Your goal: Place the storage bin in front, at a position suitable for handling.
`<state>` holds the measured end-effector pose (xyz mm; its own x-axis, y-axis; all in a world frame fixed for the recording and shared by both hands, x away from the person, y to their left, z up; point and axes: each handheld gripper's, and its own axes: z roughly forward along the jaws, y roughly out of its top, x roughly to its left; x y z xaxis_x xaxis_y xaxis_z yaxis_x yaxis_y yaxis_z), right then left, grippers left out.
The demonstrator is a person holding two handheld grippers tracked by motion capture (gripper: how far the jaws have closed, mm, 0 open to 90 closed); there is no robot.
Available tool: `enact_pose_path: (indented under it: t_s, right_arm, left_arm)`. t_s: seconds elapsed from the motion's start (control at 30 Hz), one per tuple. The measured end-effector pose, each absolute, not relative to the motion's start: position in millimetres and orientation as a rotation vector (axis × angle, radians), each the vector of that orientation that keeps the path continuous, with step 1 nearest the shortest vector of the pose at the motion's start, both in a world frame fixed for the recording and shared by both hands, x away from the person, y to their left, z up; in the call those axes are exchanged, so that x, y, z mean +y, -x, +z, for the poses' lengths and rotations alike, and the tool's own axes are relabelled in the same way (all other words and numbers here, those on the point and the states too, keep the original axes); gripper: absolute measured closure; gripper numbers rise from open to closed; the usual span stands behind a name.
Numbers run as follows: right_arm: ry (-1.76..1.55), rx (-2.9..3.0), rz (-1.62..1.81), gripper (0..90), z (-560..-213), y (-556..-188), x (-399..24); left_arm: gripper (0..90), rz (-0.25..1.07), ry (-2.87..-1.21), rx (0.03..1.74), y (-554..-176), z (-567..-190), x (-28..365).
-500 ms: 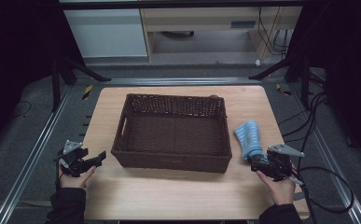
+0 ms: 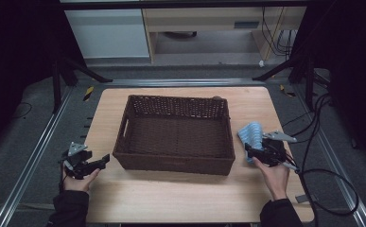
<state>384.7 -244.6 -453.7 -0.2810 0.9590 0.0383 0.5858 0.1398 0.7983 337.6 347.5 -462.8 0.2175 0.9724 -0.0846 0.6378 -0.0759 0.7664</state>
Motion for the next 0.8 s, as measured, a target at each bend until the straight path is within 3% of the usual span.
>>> enact_pose_path:
  t_s: [0.27, 0.4, 0.57, 0.8]
  right_arm:
    - [-1.500, 1.961, 0.875, 31.5, -468, -407, -245]
    - [-1.530, 1.961, 0.835, 41.8, -473, -414, -244]
    - [-1.533, 1.977, 0.799, 63.0, -474, -413, -243]
    - [-1.535, 1.961, 0.815, 68.2, -467, -402, -252]
  left_arm:
    - [23.9, 0.604, -1.793, 1.516, -340, -464, 350]
    - [24.0, 0.614, -1.793, 1.524, -342, -464, 352]
    - [24.1, 0.613, -1.778, 1.539, -342, -464, 355]
    - [24.1, 0.613, -1.756, 1.539, -341, -461, 356]
